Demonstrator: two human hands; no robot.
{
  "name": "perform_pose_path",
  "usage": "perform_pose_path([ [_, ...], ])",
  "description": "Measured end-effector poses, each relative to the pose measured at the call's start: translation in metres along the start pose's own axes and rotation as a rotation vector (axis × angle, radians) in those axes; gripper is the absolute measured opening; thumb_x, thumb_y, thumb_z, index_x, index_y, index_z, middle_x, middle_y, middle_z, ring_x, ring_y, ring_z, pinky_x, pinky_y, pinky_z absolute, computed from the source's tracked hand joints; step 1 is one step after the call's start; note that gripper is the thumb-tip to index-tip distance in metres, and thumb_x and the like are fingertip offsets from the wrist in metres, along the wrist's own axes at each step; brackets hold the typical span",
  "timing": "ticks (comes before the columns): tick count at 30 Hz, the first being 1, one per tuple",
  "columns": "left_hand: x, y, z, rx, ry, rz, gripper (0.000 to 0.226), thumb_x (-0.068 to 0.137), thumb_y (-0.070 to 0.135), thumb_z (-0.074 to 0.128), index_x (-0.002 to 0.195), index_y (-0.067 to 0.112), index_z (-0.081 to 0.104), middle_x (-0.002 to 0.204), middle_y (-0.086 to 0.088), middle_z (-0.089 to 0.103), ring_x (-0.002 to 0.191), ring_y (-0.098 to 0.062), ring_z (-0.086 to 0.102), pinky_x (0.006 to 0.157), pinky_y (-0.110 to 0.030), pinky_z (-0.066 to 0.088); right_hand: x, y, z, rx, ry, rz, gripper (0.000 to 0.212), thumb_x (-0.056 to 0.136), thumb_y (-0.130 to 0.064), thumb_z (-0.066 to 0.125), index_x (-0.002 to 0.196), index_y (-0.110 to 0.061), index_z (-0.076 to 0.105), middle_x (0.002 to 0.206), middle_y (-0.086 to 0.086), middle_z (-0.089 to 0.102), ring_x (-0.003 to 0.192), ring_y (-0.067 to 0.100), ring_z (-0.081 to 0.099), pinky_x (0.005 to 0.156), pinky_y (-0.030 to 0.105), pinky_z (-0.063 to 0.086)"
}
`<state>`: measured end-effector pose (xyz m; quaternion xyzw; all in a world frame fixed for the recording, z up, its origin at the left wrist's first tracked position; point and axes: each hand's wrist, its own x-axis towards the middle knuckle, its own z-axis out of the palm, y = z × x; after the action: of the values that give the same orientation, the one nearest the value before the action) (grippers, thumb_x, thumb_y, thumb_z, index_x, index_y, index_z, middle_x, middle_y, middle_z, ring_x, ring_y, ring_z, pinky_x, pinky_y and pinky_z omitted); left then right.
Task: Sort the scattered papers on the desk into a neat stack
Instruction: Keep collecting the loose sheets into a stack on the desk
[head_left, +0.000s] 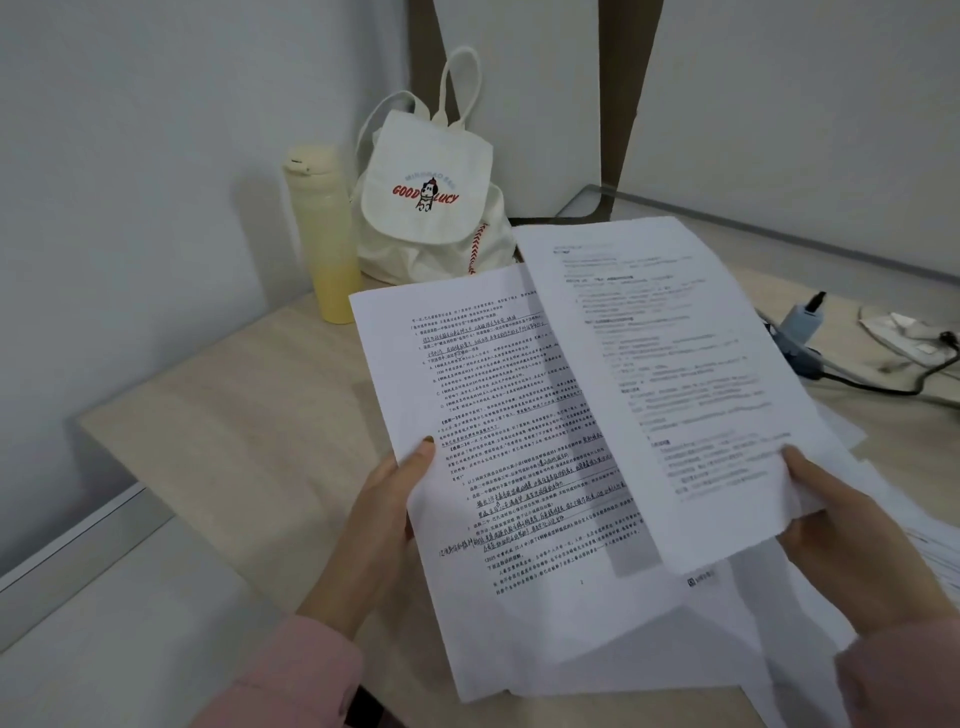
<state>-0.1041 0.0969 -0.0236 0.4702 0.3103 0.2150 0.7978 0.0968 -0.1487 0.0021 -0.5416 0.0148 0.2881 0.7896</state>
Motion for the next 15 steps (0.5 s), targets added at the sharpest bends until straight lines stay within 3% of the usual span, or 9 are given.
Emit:
perform_pose_path([
  [5, 0.001, 0.002, 0.001, -0.007, -0.022, 0.044, 0.027, 0.093, 0.025, 0.046, 0.111, 0.017, 0.065, 0.106, 0.0, 0.073, 0.098, -0.016, 0.069, 0.084, -0.031, 0.054, -0.001, 0.002, 0.004, -0.041, -0.013, -0.003, 0.034, 0.095, -0.021, 0.046, 0.128, -0.021, 0.056, 0.122, -0.002, 0.066, 0.116, 0.015, 0.06, 0.087, 0.041, 0.049],
  [9, 0.003, 0.001, 0.002, -0.01, -0.012, 0.055, 0.026, 0.094, 0.025, 0.046, 0.109, 0.017, 0.065, 0.105, 0.001, 0.073, 0.097, -0.015, 0.069, 0.082, -0.03, 0.056, -0.003, 0.009, 0.014, -0.069, 0.007, 0.0, 0.031, 0.094, -0.019, 0.048, 0.123, -0.015, 0.059, 0.117, 0.0, 0.069, 0.106, 0.016, 0.065, 0.082, 0.037, 0.053],
  [13, 0.009, -0.004, 0.002, 0.01, 0.048, 0.055, 0.027, 0.094, 0.03, 0.045, 0.109, 0.021, 0.065, 0.103, 0.004, 0.074, 0.097, -0.013, 0.069, 0.085, -0.032, 0.05, -0.007, 0.026, 0.033, -0.232, 0.022, 0.044, 0.015, 0.091, -0.011, 0.052, 0.095, -0.009, 0.066, 0.08, -0.002, 0.076, 0.069, 0.01, 0.071, 0.057, 0.025, 0.059],
  [15, 0.013, -0.006, 0.003, 0.017, 0.063, 0.053, 0.027, 0.095, 0.036, 0.043, 0.107, 0.025, 0.064, 0.095, 0.01, 0.074, 0.091, -0.008, 0.069, 0.08, -0.028, 0.049, -0.005, 0.035, 0.043, -0.376, -0.016, 0.073, 0.013, 0.09, -0.007, 0.052, 0.093, -0.008, 0.065, 0.075, 0.0, 0.075, 0.067, 0.014, 0.071, 0.054, 0.023, 0.058],
])
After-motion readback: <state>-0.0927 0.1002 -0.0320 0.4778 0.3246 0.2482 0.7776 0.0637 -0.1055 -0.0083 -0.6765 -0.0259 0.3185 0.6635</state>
